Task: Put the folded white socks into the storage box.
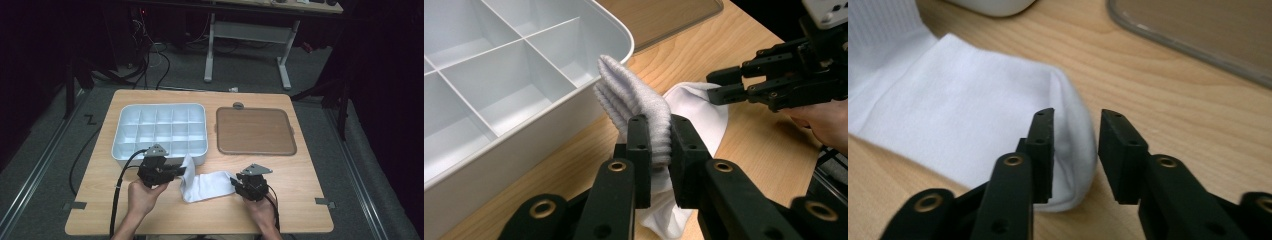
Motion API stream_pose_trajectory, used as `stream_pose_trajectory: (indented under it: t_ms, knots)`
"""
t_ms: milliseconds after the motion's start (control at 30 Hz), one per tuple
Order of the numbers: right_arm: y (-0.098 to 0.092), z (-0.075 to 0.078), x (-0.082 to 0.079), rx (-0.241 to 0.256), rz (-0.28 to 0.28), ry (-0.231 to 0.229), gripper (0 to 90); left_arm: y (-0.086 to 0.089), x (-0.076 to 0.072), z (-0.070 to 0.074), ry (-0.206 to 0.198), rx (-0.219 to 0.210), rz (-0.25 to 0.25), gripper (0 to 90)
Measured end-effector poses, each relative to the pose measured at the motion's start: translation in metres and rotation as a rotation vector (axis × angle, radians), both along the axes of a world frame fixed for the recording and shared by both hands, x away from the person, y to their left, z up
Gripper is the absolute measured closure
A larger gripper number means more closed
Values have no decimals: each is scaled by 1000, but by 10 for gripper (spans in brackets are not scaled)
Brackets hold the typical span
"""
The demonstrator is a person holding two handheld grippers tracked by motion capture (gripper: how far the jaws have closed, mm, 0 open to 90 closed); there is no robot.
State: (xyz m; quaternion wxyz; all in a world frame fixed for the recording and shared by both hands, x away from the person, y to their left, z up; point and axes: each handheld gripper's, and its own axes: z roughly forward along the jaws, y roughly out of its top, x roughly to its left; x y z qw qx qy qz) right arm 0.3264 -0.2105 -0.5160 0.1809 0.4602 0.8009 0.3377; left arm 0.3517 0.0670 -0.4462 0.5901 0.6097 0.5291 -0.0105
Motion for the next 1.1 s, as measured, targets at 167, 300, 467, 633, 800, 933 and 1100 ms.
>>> stream_pose_trajectory:
  t_ms: [167,300,467,633,800,933,1100]
  knots:
    - [2,-4,-4,25,19,10,794,-7,-2,0,-15,16,-14,810]
    - [6,-5,-8,35,26,6,823,-13,-2,-1,-5,18,-29,809]
    - [10,-6,-12,50,30,5,830,-20,-4,-4,-12,39,-51,809]
    - [13,-7,-13,61,36,9,831,-28,-5,-8,-15,57,-67,809]
    - [15,-8,-13,68,38,10,831,-37,-6,-12,-11,66,-80,807]
    - [16,-11,-12,65,42,8,828,-45,-5,-18,1,74,-94,807]
    - [15,-13,-12,64,47,1,823,-55,-5,-23,10,89,-109,807]
